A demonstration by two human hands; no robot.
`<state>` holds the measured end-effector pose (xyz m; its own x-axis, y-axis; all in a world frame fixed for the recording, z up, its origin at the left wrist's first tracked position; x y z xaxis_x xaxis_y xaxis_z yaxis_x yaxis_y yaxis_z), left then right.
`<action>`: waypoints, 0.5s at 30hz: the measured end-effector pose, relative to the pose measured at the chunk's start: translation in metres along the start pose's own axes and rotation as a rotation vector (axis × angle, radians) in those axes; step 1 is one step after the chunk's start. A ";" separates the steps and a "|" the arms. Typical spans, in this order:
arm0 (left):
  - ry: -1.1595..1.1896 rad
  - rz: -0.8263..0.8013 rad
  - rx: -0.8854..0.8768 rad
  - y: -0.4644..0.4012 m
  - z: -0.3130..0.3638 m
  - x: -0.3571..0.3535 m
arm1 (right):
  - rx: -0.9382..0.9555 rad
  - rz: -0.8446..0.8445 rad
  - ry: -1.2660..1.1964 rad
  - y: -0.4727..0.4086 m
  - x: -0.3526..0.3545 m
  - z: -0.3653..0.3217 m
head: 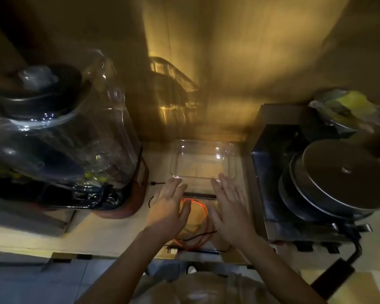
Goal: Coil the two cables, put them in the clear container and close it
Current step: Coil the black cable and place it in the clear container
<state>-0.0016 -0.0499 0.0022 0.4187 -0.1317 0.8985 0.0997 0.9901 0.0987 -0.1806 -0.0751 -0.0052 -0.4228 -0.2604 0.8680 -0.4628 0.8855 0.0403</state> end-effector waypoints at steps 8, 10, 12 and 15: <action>0.064 -0.246 0.091 0.017 -0.020 -0.057 | 0.018 -0.280 0.061 0.015 -0.057 0.020; 0.110 -0.323 0.100 0.020 -0.021 -0.067 | 0.047 -0.321 0.062 0.019 -0.068 0.023; 0.093 -0.365 0.091 0.022 -0.021 -0.076 | 0.062 -0.373 0.064 0.021 -0.080 0.025; 0.064 -0.426 0.064 0.024 -0.018 -0.087 | 0.064 -0.430 0.117 0.021 -0.095 0.030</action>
<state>-0.0197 -0.0159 -0.0809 0.4078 -0.5298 0.7436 0.2200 0.8474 0.4831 -0.1737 -0.0430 -0.1013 -0.0916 -0.5511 0.8294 -0.6259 0.6797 0.3825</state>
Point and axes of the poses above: each hand's wrist, its own y-axis away from the middle knuckle, its own x-axis out of the back of the hand, z = x × y, the point moved 5 cm from there along -y, towards the middle knuckle, and after that the axes turned 9 degrees about -z, right-handed, at the moved point
